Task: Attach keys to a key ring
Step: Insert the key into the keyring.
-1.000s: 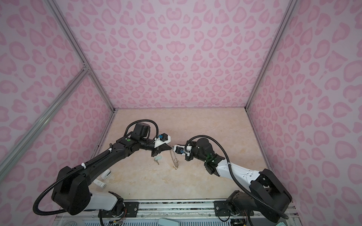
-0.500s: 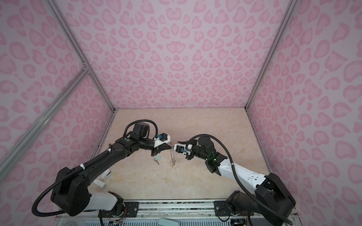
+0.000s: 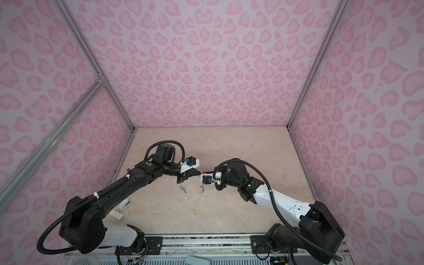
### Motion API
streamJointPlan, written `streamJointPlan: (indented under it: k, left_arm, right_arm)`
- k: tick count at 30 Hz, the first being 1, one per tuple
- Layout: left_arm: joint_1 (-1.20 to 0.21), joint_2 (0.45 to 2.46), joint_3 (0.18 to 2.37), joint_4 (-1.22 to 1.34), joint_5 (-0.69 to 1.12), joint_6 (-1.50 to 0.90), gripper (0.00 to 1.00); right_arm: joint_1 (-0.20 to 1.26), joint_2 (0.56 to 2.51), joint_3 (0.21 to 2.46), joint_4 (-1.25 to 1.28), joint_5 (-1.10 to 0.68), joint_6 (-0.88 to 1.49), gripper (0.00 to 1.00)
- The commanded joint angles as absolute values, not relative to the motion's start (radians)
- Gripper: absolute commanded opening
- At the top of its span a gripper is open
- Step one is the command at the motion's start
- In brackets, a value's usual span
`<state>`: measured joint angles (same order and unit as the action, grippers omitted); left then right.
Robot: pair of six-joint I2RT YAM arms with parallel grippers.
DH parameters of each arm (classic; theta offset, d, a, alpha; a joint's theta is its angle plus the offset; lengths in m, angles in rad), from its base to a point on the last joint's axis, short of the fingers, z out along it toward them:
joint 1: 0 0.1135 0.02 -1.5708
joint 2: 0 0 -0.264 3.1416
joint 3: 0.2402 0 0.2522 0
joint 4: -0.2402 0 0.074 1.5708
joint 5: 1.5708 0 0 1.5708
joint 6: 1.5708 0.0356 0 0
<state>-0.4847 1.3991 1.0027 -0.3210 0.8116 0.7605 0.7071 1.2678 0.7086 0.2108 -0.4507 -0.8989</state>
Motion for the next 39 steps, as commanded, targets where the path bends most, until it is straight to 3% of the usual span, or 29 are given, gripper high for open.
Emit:
streamJointPlan:
  k: [1, 6, 39]
  left_arm:
    - [-0.485, 1.384, 1.002, -0.331, 0.834, 0.776, 0.03]
    - [-0.485, 1.381, 1.003, -0.33, 0.834, 0.774, 0.03]
    - [-0.485, 1.4, 0.973, -0.014, 0.818, 0.559, 0.03]
  right_arm:
    - [0.71, 1.274, 0.704, 0.201, -0.439, -0.904, 0.08]
    - [0.713, 1.277, 0.703, 0.215, -0.414, -0.897, 0.0]
    - [0.691, 1.283, 0.661, 0.396, -0.334, -0.69, 0.03]
